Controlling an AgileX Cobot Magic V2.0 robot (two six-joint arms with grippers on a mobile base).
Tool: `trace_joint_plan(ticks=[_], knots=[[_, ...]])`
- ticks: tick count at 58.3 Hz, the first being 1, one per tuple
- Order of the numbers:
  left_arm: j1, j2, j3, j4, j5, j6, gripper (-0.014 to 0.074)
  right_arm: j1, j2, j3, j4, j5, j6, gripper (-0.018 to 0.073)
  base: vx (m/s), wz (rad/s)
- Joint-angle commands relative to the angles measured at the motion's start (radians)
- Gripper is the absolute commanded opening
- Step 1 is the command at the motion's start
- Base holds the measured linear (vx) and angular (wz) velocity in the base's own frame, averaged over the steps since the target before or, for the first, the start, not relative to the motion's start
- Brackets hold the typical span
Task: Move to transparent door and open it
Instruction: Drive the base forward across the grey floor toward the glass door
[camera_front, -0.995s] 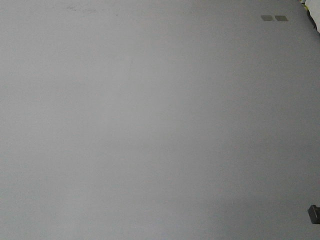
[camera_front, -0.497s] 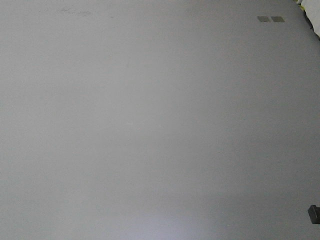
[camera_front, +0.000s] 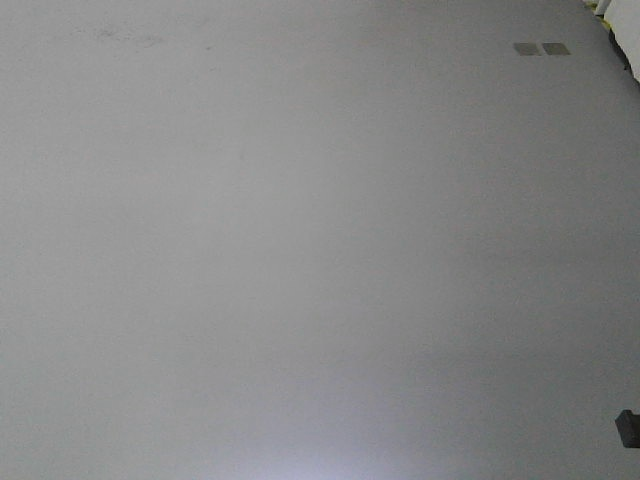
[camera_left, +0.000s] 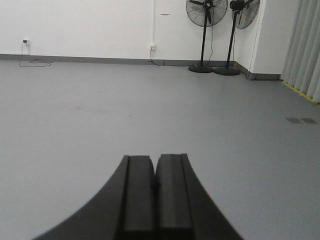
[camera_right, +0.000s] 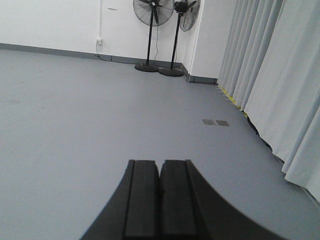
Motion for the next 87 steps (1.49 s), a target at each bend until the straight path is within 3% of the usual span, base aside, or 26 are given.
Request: trace_joint_plan(ticks=[1, 45, 87], knots=[[-0.004, -0.002, 0.031, -0.004, -0.080, 0.001, -0.0006, -0.006, -0.008, 0.014, 0.000, -0.085, -0.002, -0.0008, 0.46, -0.09], [-0.004, -0.002, 0.031, -0.004, -0.080, 0.001, -0.0006, -0.006, -0.008, 0.014, 0.000, -0.085, -0.002, -0.0008, 0.57, 0.05], [-0.004, -0.002, 0.031, -0.004, -0.080, 0.001, -0.0006, -0.006, -0.008, 0.014, 0.000, -0.085, -0.002, -0.0008, 0.64, 0.31]])
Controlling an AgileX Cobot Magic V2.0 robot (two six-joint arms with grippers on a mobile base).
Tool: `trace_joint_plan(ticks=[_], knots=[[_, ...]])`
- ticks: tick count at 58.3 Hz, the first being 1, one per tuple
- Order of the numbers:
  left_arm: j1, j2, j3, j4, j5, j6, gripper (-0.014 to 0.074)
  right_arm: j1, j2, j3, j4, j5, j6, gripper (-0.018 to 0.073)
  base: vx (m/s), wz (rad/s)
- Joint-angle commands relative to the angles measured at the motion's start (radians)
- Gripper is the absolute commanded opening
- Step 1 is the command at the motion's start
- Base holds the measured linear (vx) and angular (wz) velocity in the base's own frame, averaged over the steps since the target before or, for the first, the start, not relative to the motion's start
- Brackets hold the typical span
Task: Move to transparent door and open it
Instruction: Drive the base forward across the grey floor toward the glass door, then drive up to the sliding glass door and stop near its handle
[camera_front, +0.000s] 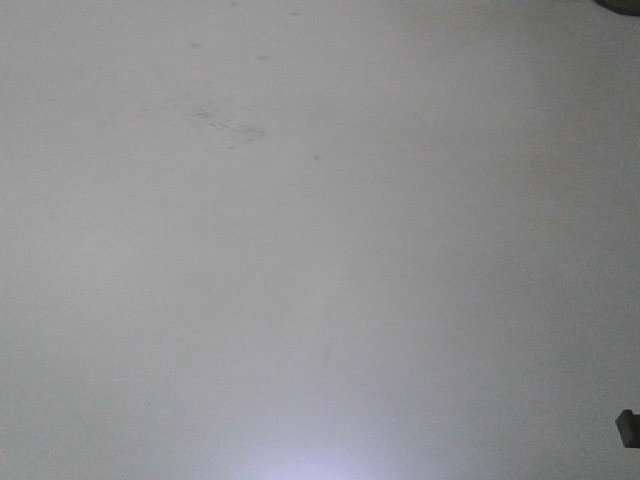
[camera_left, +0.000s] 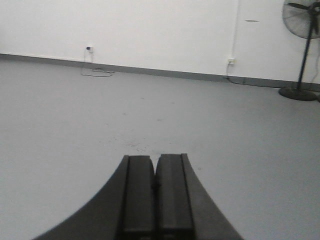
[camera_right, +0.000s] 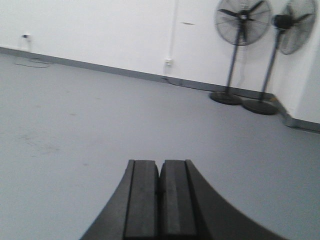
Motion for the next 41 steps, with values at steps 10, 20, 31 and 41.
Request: trace_joint_plan(ticks=[10, 20, 31, 41], knots=[[-0.004, -0.002, 0.031, -0.004, -0.080, 0.001, -0.0006, -0.006, -0.008, 0.014, 0.000, -0.085, -0.002, -0.0008, 0.63, 0.64], [-0.004, -0.002, 0.031, -0.004, -0.080, 0.001, -0.0006, -0.006, -0.008, 0.014, 0.000, -0.085, -0.002, -0.0008, 0.63, 0.71], [-0.004, -0.002, 0.031, -0.004, -0.080, 0.001, -0.0006, -0.006, -0.008, 0.014, 0.000, -0.085, -0.002, -0.0008, 0.61, 0.73], [-0.004, -0.002, 0.031, -0.004, -0.080, 0.001, -0.0006, -0.006, -0.008, 0.014, 0.000, -0.085, -0.002, -0.0008, 0.60, 0.72]])
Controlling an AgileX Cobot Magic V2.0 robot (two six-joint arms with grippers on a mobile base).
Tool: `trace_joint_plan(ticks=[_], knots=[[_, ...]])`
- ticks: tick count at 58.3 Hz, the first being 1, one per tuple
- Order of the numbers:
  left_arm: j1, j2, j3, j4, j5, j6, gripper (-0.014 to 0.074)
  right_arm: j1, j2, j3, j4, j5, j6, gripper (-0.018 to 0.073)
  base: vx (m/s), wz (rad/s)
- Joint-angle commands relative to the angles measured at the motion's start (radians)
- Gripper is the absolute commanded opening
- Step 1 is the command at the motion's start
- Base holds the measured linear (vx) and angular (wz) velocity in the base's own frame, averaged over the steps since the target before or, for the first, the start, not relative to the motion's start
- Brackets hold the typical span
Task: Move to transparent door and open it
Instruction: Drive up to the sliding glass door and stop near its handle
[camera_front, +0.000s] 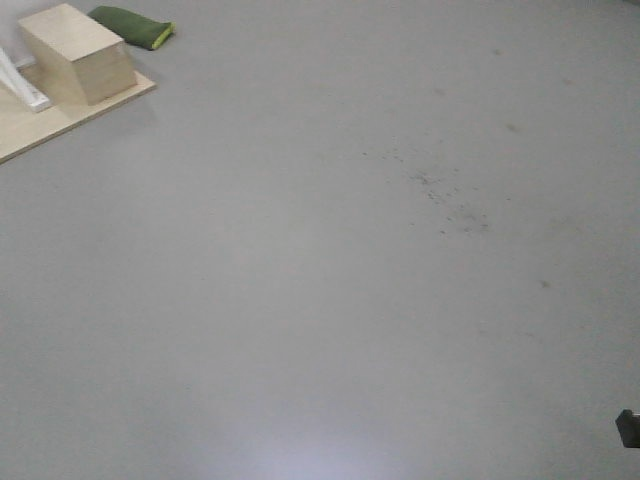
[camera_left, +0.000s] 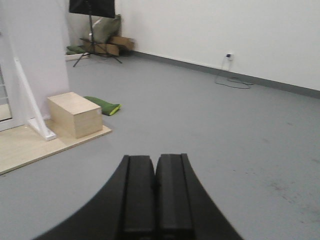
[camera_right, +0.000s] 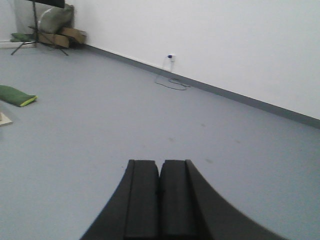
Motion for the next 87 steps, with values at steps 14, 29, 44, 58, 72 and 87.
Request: trace_joint_plan(ticks=[14, 29, 44, 58, 72, 87], knots=[[-0.004, -0.002, 0.031, -0.004, -0.080, 0.001, -0.0006, -0.006, -0.008, 0.014, 0.000, -0.085, -0.002, -0.0008, 0.58, 0.69], [-0.004, -0.002, 0.031, -0.004, -0.080, 0.001, -0.0006, -0.006, -0.008, 0.014, 0.000, -0.085, -0.002, -0.0008, 0.59, 0.56], [-0.004, -0.002, 0.031, -0.004, -0.080, 0.001, -0.0006, -0.006, -0.008, 0.014, 0.000, -0.085, -0.002, -0.0008, 0.60, 0.42], [-0.004, -0.002, 0.031, -0.004, -0.080, 0.001, -0.0006, -0.006, -0.008, 0.014, 0.000, -0.085, -0.002, -0.0008, 0.60, 0.41], [-0.004, -0.002, 0.031, -0.004, -0.080, 0.001, -0.0006, -0.006, -0.008, 0.014, 0.000, -0.085, -0.002, -0.0008, 0.60, 0.39], [-0.004, -0.002, 0.031, -0.004, -0.080, 0.001, -0.0006, -0.006, -0.008, 0.014, 0.000, -0.085, -0.002, -0.0008, 0.59, 0.28]])
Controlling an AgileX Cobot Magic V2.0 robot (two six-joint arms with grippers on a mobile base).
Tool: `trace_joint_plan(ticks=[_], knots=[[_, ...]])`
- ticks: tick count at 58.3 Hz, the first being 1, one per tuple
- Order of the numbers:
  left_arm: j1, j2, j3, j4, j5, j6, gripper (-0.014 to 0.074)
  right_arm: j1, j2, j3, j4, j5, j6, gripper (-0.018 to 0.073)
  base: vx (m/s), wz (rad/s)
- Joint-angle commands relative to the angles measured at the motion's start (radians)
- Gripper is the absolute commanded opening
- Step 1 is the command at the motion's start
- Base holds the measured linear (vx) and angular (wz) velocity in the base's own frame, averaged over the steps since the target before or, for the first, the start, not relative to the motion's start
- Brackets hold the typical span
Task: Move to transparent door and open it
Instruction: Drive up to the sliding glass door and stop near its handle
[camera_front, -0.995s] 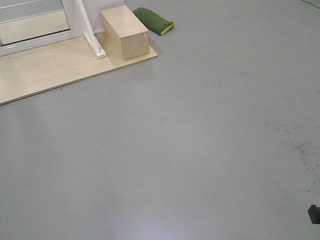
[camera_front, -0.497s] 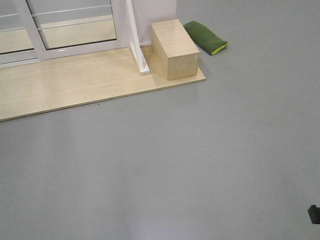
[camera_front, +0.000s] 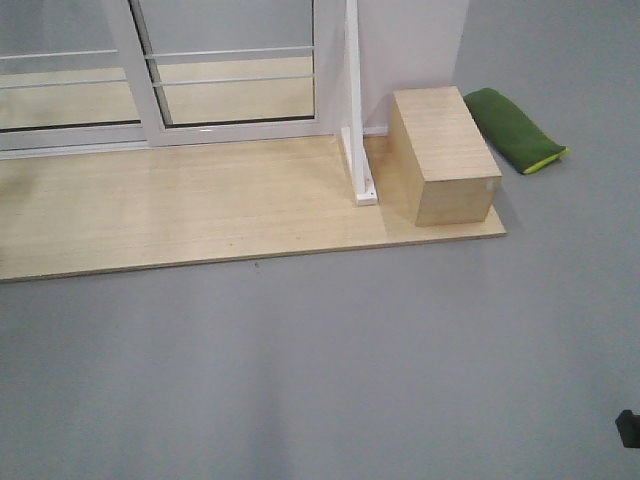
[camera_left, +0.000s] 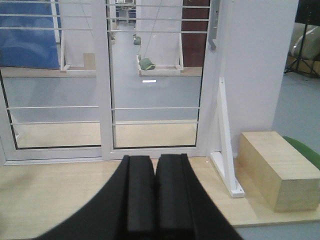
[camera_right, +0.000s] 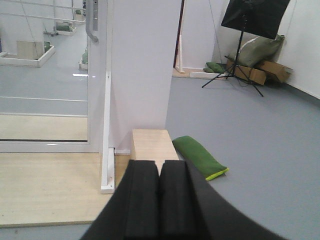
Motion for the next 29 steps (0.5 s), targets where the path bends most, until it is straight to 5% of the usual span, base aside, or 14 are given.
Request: trace_joint_plan(ticks=[1, 29], knots=[[-0.004, -0.002, 0.031, -0.004, -0.080, 0.001, -0.0006, -0.006, -0.008, 0.014, 0.000, -0.085, -0.002, -0.0008, 0.59, 0.20], [-0.004, -0.002, 0.031, -0.004, -0.080, 0.001, -0.0006, -0.006, -0.008, 0.014, 0.000, -0.085, -0.002, -0.0008, 0.59, 0.15]])
